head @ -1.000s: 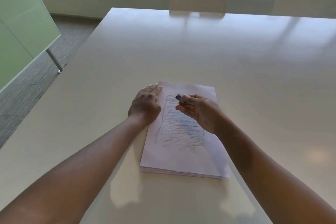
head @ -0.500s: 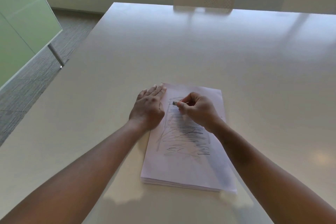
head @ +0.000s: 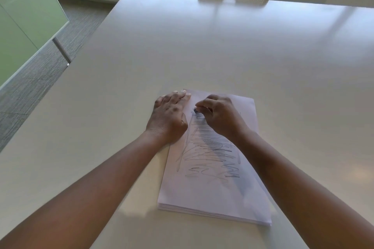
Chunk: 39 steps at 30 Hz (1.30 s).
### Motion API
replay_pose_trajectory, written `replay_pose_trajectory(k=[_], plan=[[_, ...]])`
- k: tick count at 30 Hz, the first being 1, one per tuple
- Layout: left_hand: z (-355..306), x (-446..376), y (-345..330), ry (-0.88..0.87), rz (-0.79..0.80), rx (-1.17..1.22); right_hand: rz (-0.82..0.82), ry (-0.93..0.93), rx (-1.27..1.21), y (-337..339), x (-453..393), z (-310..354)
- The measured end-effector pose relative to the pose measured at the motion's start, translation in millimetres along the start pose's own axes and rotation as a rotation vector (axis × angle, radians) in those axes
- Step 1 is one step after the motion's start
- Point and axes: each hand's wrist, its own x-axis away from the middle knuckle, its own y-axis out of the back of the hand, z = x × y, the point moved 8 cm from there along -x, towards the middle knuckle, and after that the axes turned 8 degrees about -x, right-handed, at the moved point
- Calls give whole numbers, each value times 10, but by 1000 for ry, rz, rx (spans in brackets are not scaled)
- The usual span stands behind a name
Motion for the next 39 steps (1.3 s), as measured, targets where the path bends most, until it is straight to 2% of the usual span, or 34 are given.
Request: replay_pose_trajectory(k=[7,17,24,31,39], plan=[[-38,-134,76,-38,13,-75,23,-1,18,-25,-57,0],[-34,-344,9,-136,67,37,13,72,83,6,-57,37],[-27,-370,-22,-129,64,7,175,141,103,-24,-131,93],[-43,-358,-4,-139,71,14,56,169,134,-28,-111,116],[-61,-332,4,-140,88,33,146,227,99,-85,-3,195]])
